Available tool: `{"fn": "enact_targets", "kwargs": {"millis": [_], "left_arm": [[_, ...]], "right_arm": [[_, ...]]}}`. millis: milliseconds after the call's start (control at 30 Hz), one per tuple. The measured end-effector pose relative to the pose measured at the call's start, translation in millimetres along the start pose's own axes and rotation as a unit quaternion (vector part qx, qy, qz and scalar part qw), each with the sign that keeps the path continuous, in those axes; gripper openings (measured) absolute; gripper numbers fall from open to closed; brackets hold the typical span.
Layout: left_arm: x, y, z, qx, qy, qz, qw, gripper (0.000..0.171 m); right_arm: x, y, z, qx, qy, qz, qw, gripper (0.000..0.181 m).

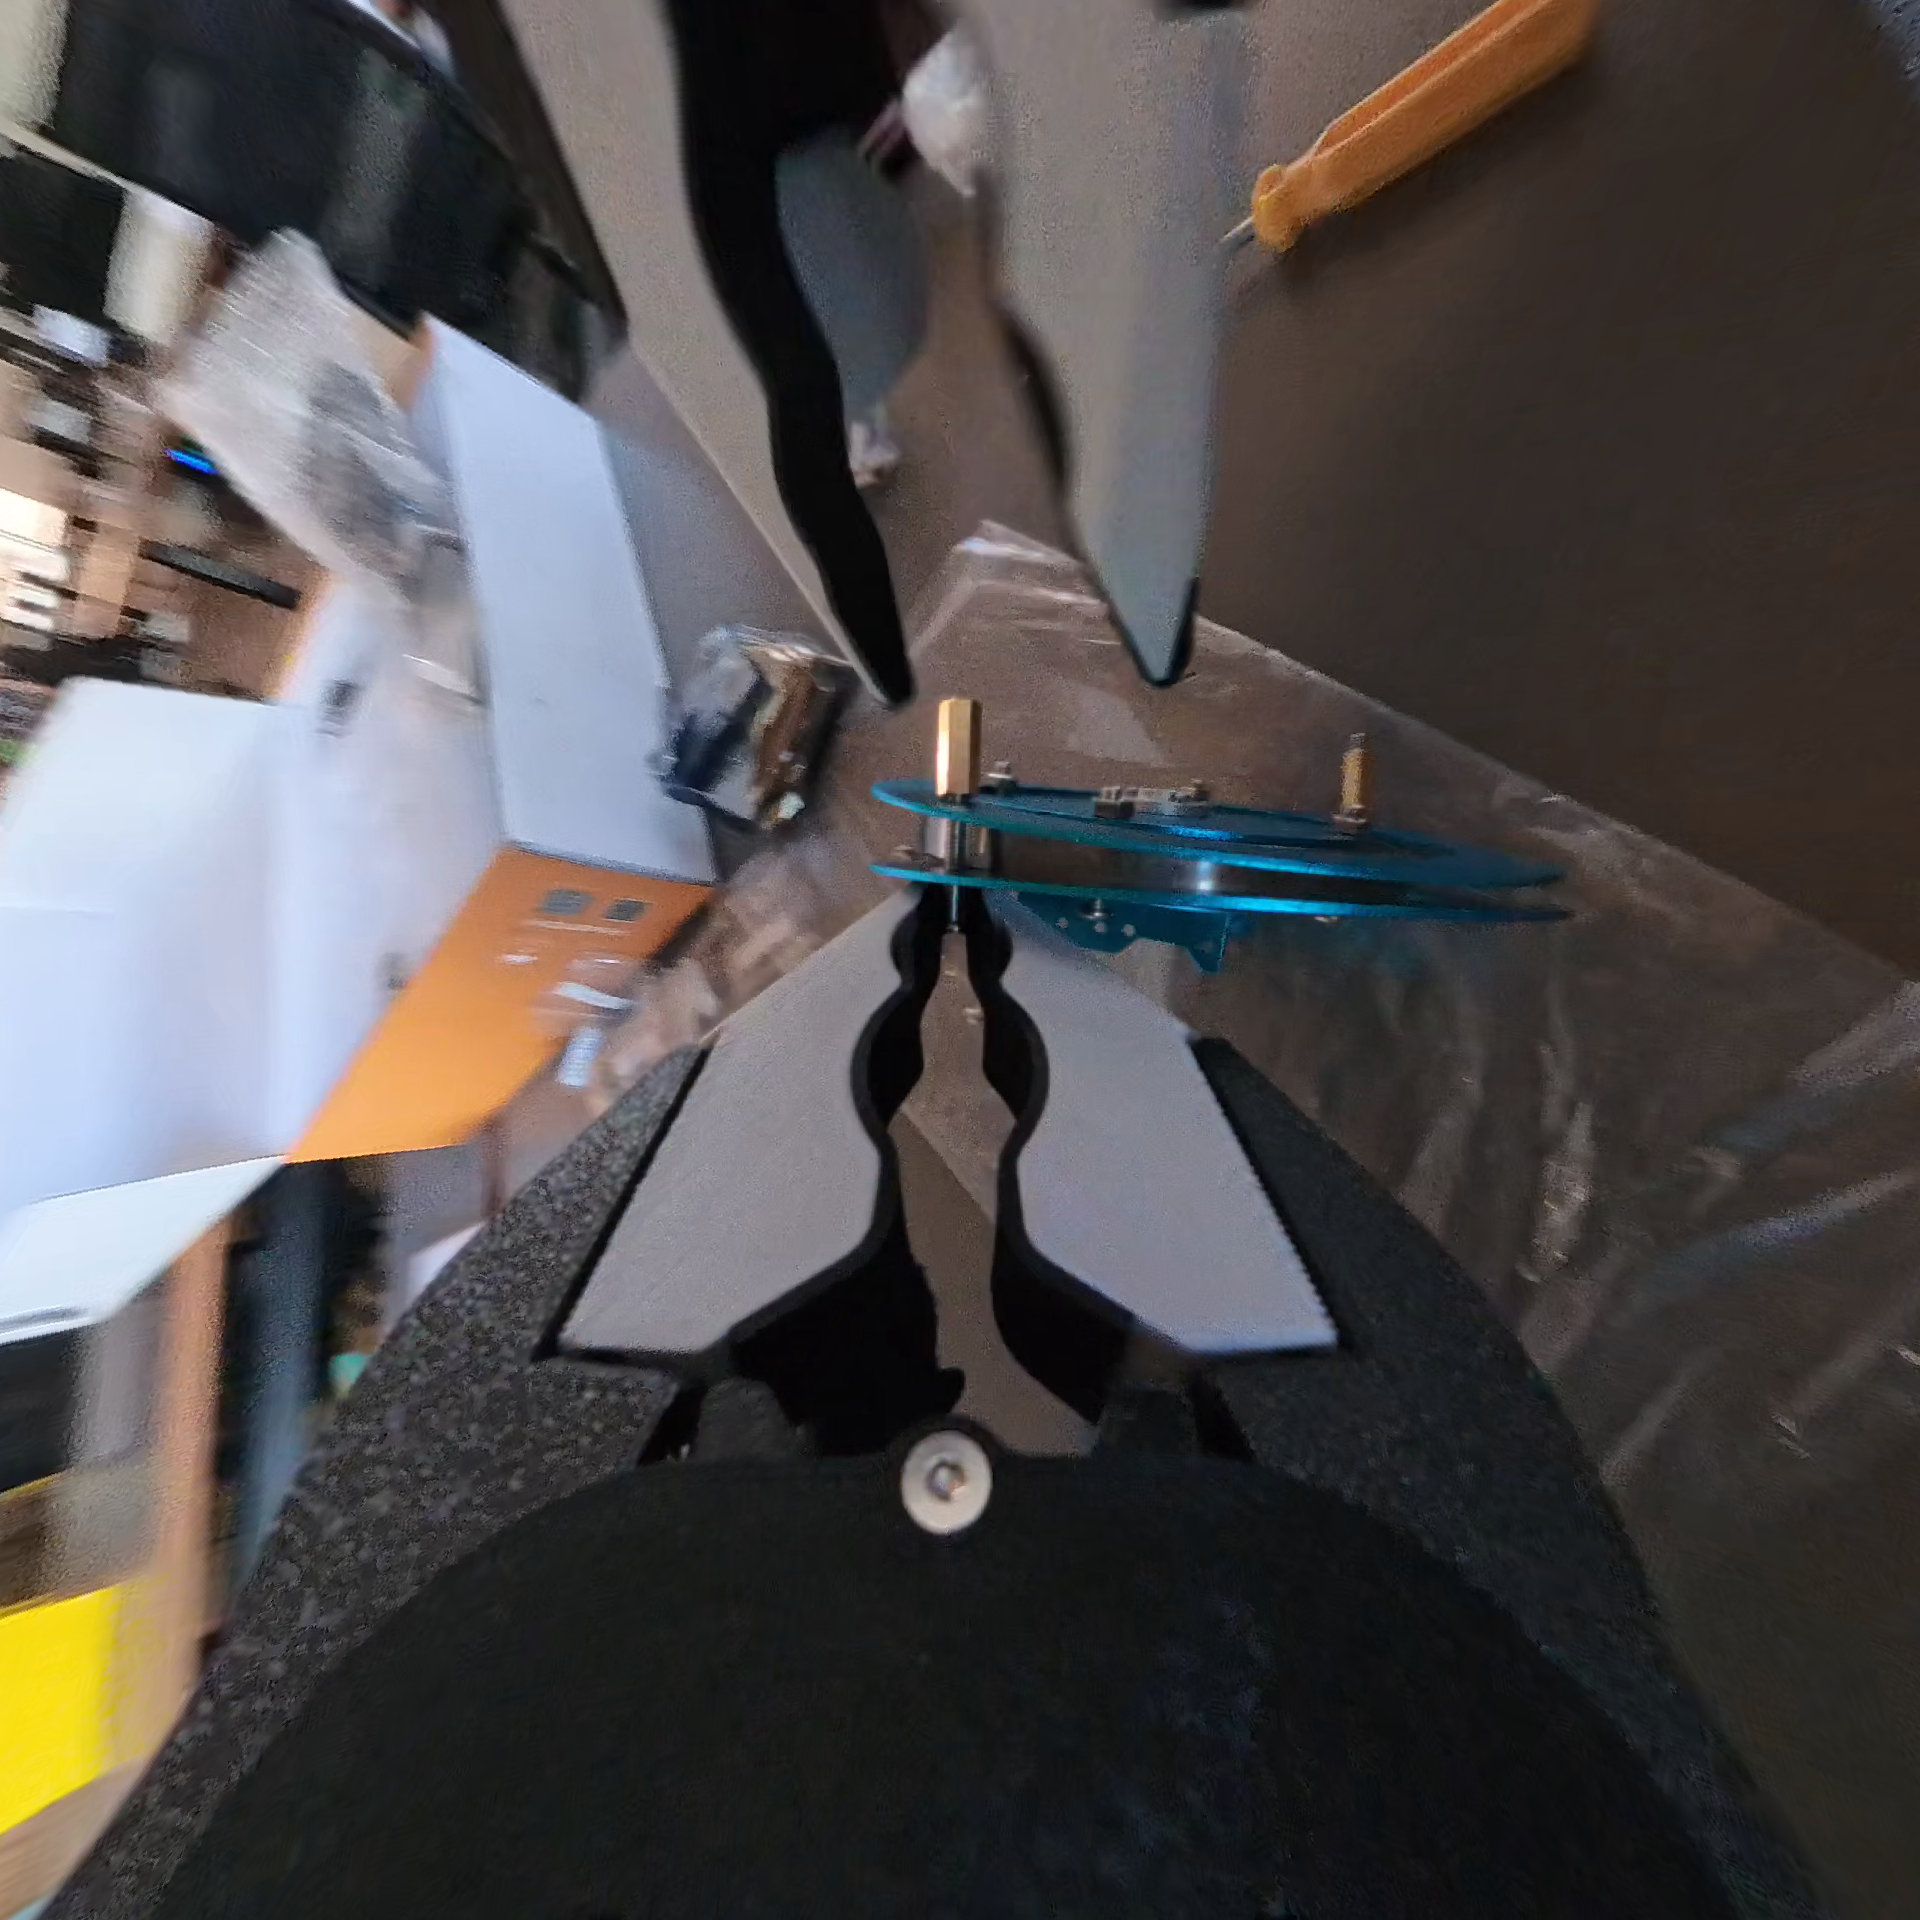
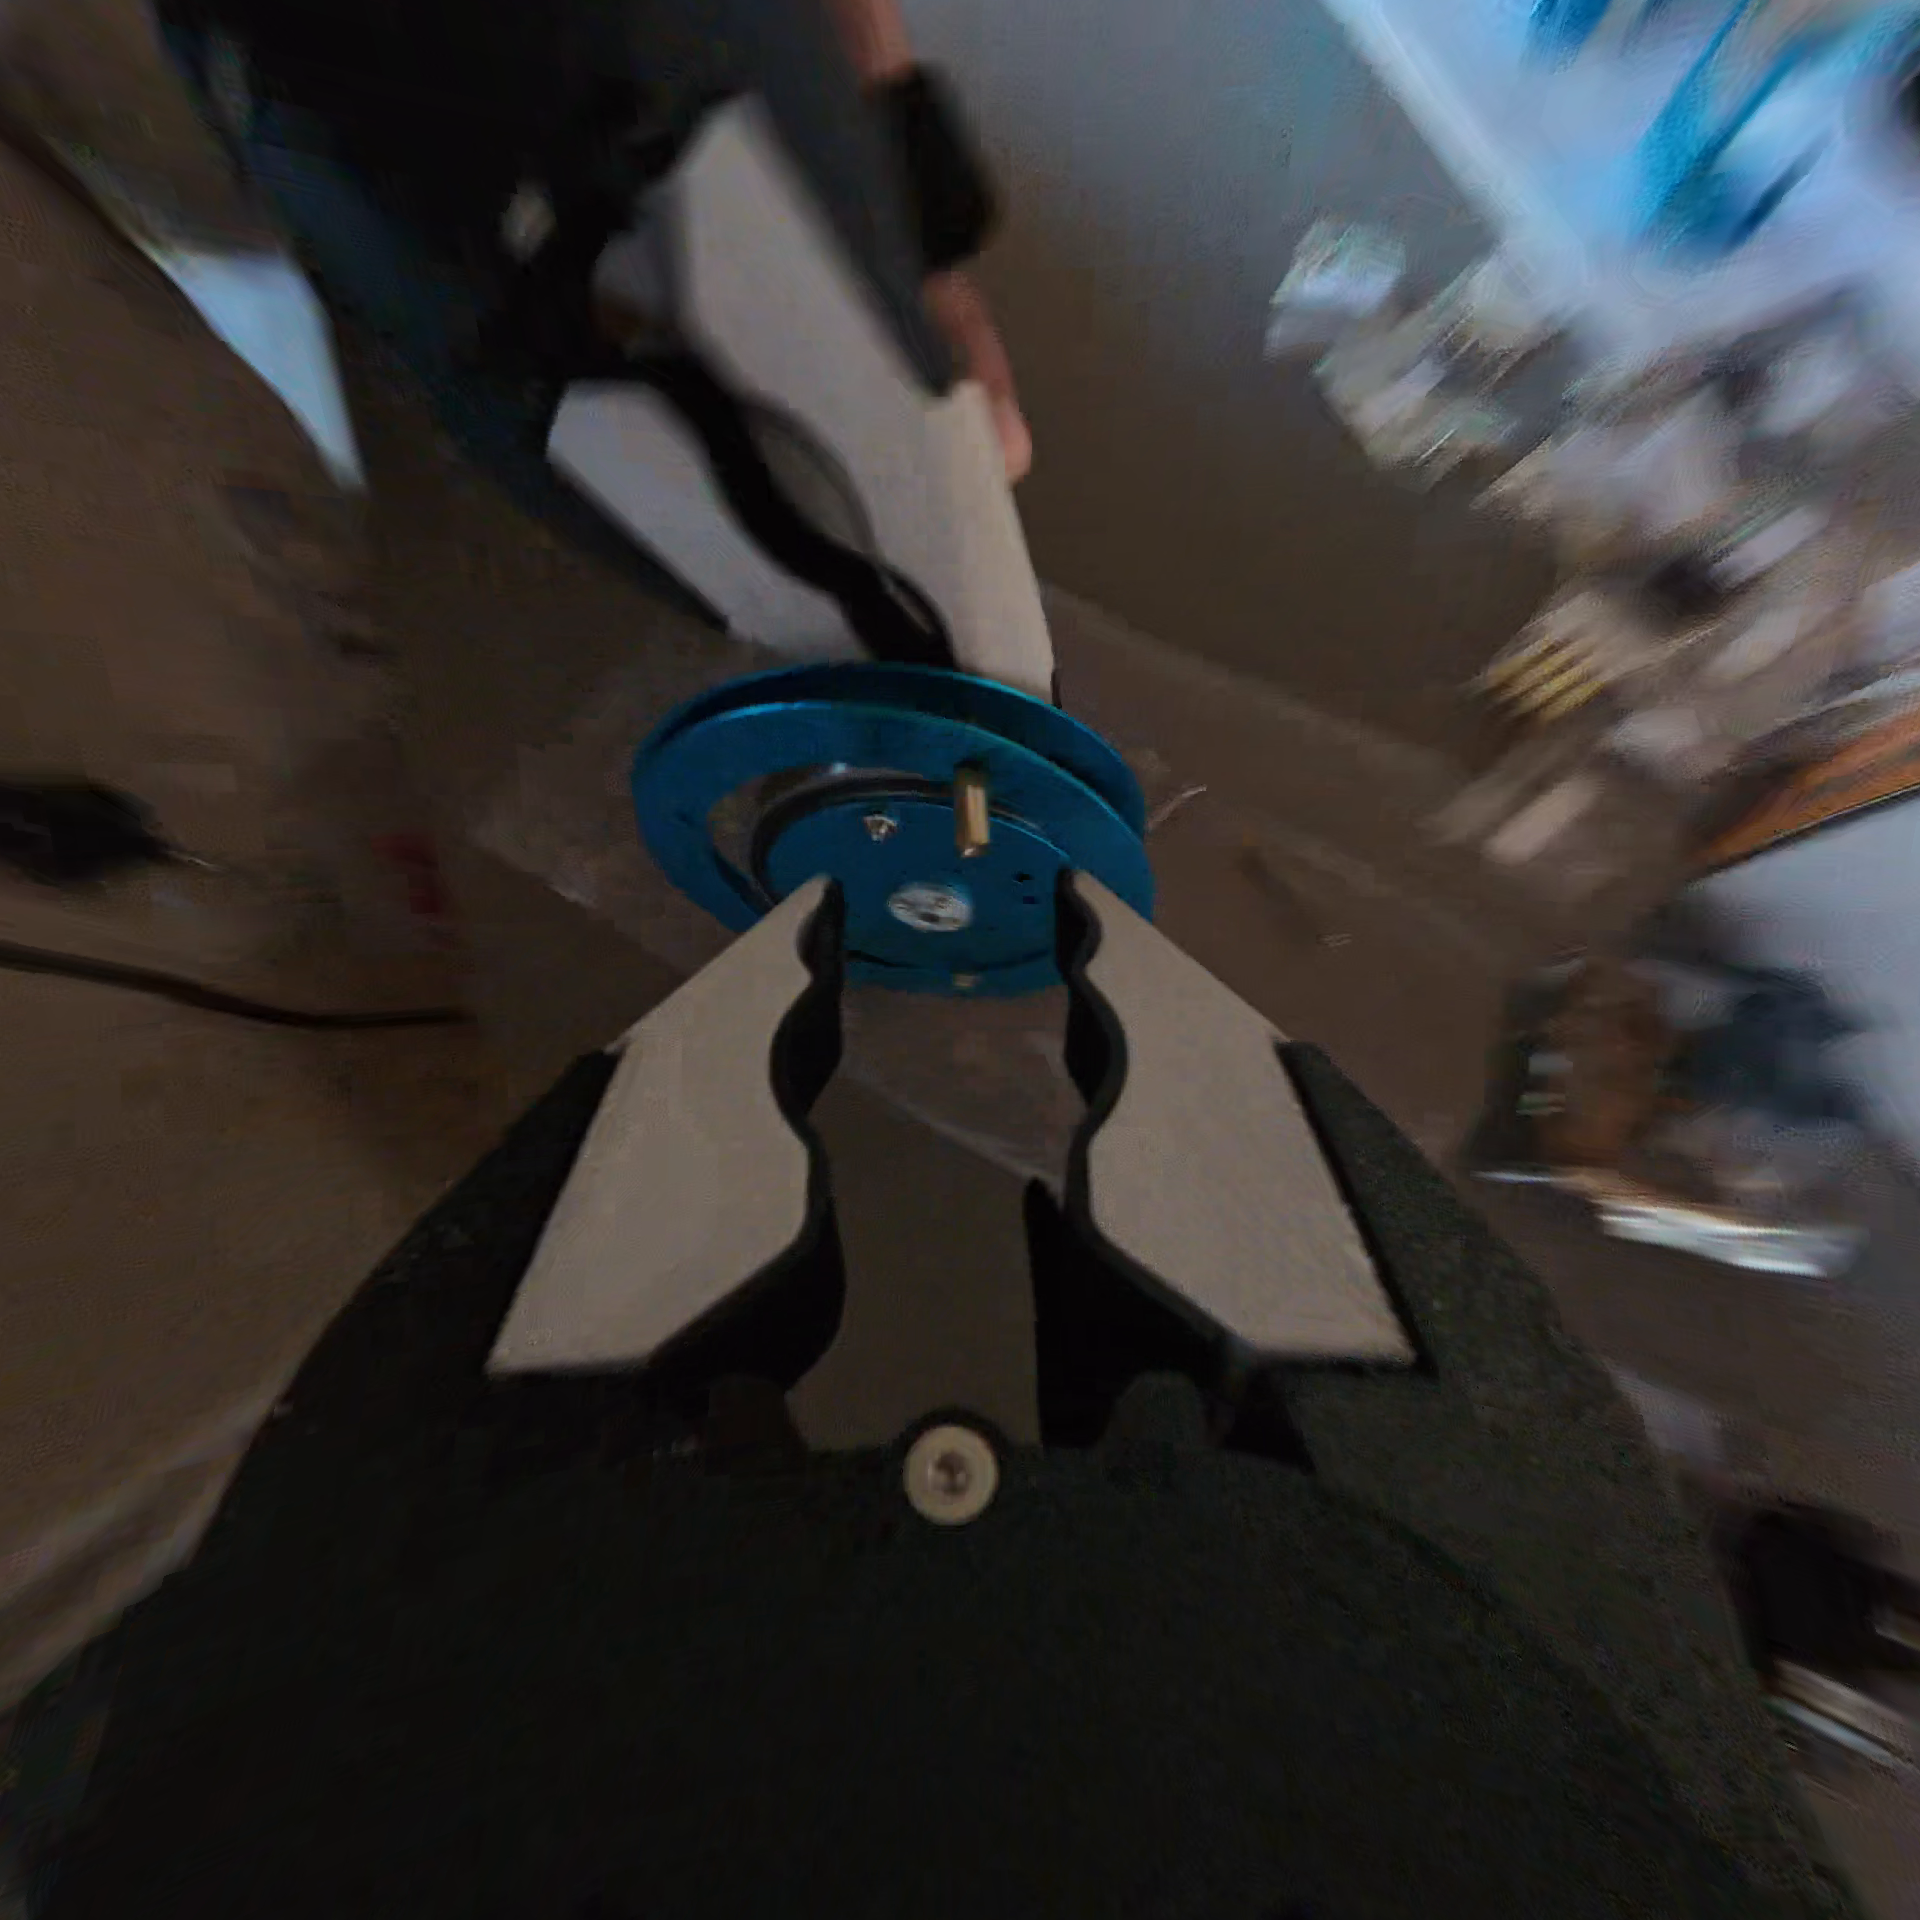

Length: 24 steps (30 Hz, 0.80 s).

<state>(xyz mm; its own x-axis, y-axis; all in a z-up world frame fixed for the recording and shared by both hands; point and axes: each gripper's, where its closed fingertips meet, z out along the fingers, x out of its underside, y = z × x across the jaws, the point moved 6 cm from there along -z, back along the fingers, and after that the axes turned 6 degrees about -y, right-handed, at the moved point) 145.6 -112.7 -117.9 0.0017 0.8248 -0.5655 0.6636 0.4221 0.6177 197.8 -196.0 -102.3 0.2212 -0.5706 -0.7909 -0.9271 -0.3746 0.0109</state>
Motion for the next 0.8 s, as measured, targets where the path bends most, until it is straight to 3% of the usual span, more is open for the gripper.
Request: {"fn": "enact_targets", "kwargs": {"millis": [100,200,267,400,533,600,667,733,800], "left_arm": [[3.2,7.3,0.3,0.096,0.001,-0.065,0.993,0.002],[3.2,12.9,1.8,0.187,0.006,-0.121,0.975,0.002],[3.2,15.9,4.1,0.217,0.014,-0.129,0.967,0.002],[3.0,19.2,8.0,0.236,0.027,-0.140,0.961,0.002],[2.7,16.7,10.0,0.175,0.033,-0.073,0.981,0.002],[1.6,13.7,11.5,0.115,0.041,-0.022,0.992,0.002],[-2.0,7.1,11.9,0.040,0.050,0.041,0.997,0.002],[-6.7,-1.8,13.0,-0.053,0.052,0.116,0.990,0.001],[-11.4,-10.5,14.6,-0.160,0.053,0.221,0.961,0.000]], "right_arm": [[5.3,13.6,4.8,0.145,0.043,-0.209,0.966,0.049],[3.4,18.9,15.4,0.270,0.095,-0.386,0.877,0.045],[-2.7,24.4,21.1,0.318,0.099,-0.463,0.821,0.024],[-3.3,18.8,27.2,0.324,0.115,-0.472,0.812,0.005],[-7.5,6.2,24.9,0.267,0.114,-0.342,0.894,0.004],[-10.6,-2.1,21.3,0.201,0.103,-0.217,0.950,0.004],[-10.9,-11.0,16.3,0.104,0.089,-0.066,0.988,0.004],[-8.3,-19.9,11.6,-0.008,0.086,0.103,0.991,0.004],[-2.8,-23.9,9.3,-0.135,0.103,0.275,0.946,0.004]]}}
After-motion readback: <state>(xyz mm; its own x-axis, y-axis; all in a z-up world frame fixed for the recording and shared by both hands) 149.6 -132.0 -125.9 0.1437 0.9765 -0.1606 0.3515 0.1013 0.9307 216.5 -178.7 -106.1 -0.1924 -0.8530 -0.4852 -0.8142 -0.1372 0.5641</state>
